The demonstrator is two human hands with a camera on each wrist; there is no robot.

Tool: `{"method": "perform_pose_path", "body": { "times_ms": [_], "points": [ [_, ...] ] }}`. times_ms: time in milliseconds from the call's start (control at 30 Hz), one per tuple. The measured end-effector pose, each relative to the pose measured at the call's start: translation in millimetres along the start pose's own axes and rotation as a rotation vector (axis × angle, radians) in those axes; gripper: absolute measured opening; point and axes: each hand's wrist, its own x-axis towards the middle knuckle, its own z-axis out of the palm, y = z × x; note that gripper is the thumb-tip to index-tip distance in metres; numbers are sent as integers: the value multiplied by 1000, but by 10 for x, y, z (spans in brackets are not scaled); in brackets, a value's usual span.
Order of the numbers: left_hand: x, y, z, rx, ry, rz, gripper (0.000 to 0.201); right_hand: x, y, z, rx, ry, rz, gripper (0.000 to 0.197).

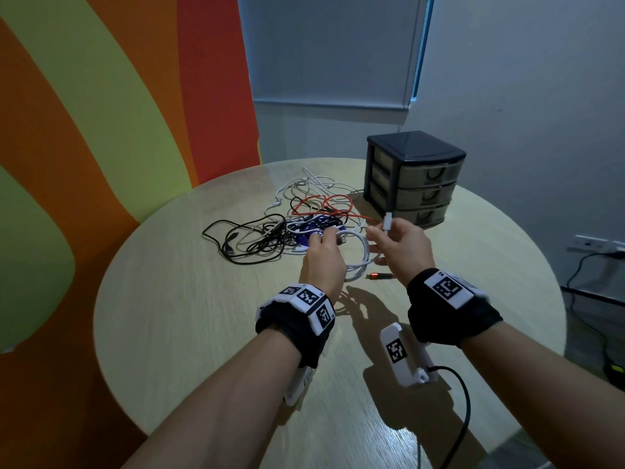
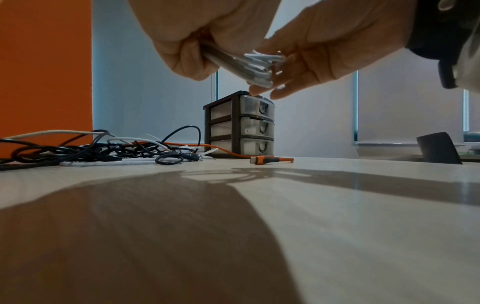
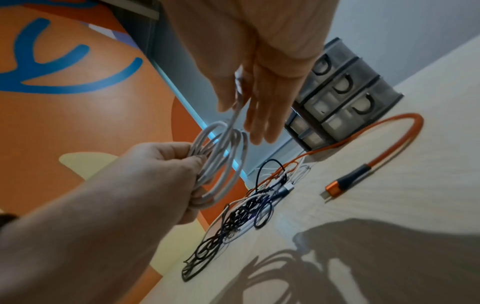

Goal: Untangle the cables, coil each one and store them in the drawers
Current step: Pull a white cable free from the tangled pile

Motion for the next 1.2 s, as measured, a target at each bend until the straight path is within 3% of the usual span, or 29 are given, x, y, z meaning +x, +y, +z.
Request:
{"method": "perform_pose_path", "body": {
  "times_ms": [133,300,367,533,633,733,967,1100,1200],
  "points": [
    [10,-6,3,-24,28,3,33,-53,-41,19,72,-124,37,17],
    [9,-12,-4,-54,65,-16,31,-103,-126,-9,141,-465,176,38],
    [13,-12,-5,-58,74,-27,30,-125,-147,-46,162,-530,191,46],
    [-1,-6,-16,-94,109,-9,31,-121,-143,-97,267,-474,165,46],
    [-11,0,-30,-121,113,-12,31,-115,-117,-130,265,-439,142,31],
    [-15,5,-43,-126,112,-21,32,-119,-109,-151,325,-498,209,19],
    [-26,33,-65,-155,112,-73,31,-96,-104,-183,551,-587,319,51],
    [-32,42,-74,-168,118,-82,32,-123,-121,-126,545,-457,275,26],
    [-51,61,-90,-174,125,-59,32,-142,-121,-93,520,-368,288,26]
  ]
}}
